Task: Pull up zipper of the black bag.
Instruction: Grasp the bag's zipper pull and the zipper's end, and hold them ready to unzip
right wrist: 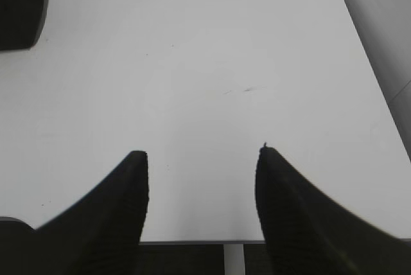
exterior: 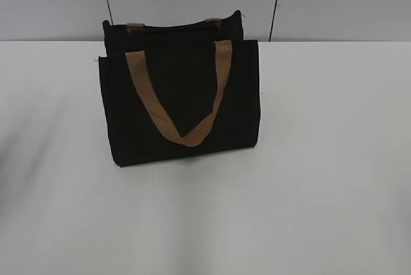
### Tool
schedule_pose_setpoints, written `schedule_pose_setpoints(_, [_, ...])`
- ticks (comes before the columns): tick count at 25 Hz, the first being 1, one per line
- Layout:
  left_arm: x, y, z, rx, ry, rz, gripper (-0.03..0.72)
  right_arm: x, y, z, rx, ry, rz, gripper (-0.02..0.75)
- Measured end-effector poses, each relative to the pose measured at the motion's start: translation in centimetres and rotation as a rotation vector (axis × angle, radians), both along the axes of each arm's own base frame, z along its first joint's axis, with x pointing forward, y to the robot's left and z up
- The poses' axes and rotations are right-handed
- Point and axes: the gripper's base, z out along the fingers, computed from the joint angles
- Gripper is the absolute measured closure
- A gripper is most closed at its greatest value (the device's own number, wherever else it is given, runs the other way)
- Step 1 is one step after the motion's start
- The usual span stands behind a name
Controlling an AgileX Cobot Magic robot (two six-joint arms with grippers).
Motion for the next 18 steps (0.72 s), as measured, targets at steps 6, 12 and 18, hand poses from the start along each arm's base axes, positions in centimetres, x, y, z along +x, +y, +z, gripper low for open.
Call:
schedule_pose_setpoints(6, [4.3, -2.2, -3.6, 0.01, 0.01, -0.073, 0.244, 0.0, 0.0, 0.0, 0.0, 0.0, 0.0, 0.327])
schedule_pose_setpoints(12, [7.4, -3.8, -9.4, 0.042, 0.155, -0.132, 0.244, 0.0, 0.0, 0.0, 0.0, 0.0, 0.0, 0.327])
schedule_pose_setpoints(18, [9.9, -5.4, -12.5, 0.098, 0.251, -0.246, 0.244, 0.0, 0.0, 0.0, 0.0, 0.0, 0.0, 0.327])
